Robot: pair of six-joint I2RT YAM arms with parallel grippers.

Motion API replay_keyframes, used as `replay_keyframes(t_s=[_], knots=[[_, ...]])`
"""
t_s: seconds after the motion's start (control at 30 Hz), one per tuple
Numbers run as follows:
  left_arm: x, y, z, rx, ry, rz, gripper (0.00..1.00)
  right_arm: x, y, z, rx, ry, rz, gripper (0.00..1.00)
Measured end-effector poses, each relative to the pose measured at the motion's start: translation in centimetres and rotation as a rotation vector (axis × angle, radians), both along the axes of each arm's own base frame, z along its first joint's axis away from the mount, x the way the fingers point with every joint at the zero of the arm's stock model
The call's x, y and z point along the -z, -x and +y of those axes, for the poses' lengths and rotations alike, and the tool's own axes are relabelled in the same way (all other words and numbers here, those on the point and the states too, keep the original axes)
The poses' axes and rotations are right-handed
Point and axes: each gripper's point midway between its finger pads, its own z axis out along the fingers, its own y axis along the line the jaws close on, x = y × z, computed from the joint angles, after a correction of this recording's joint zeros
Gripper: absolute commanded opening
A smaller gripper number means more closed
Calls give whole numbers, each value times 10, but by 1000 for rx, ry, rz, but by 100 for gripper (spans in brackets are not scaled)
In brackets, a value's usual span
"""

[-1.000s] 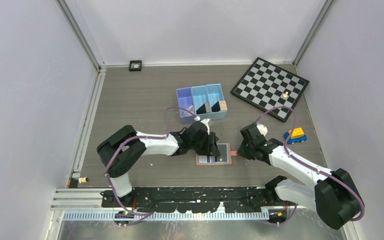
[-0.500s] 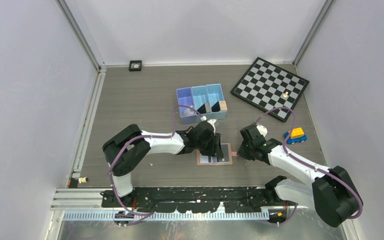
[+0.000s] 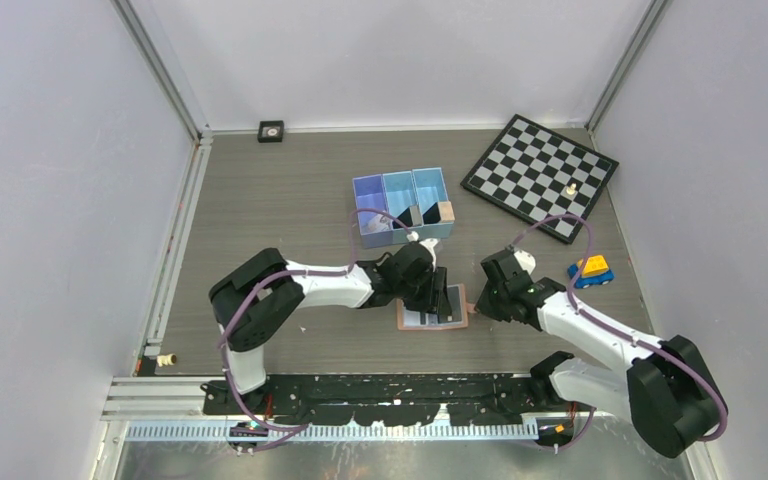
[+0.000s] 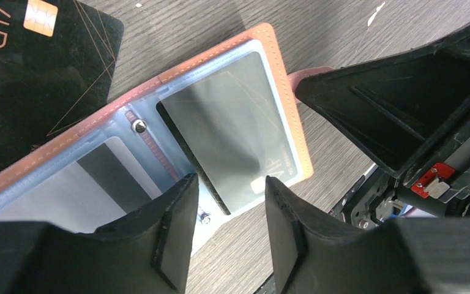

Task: Put the credit cards into the card holder
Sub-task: Insert the credit card into the card holder.

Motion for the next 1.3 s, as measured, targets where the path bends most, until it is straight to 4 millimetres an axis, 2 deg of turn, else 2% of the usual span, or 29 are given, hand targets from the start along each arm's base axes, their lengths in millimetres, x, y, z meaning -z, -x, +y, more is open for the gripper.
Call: replay_keyframes(t_s=[0.1, 0.27, 0.43, 0.53, 0.63, 0.73, 0.8, 0.93, 1.03, 1.3], knots=[[-3, -1, 4, 4, -6, -21, 58, -4, 3, -2, -2, 3, -3, 42], [-20, 2, 25, -6, -43, -65, 64, -21, 4, -3, -23, -7, -35, 51], [-38, -1, 51, -31, -78, -116, 64, -47, 2, 7, -55, -83, -102, 43], [-33, -4, 72, -63, -124, -125, 61, -57, 4, 16, -80, -139, -119, 38], [-19, -8, 93, -96, -180, -110, 55, -62, 4, 29, -105, -205, -122, 32], [-6, -8, 110, -115, -226, -88, 50, -57, 4, 40, -122, -254, -99, 30], [-3, -9, 115, -122, -241, -83, 49, -45, 7, 45, -126, -271, -61, 29], [1, -8, 115, -122, -249, -78, 49, -22, 15, 47, -116, -270, 16, 28], [6, -8, 116, -120, -259, -70, 48, -13, 16, 47, -111, -265, 42, 27], [10, -9, 115, -120, -263, -68, 44, -7, 12, 50, -102, -270, 50, 25]])
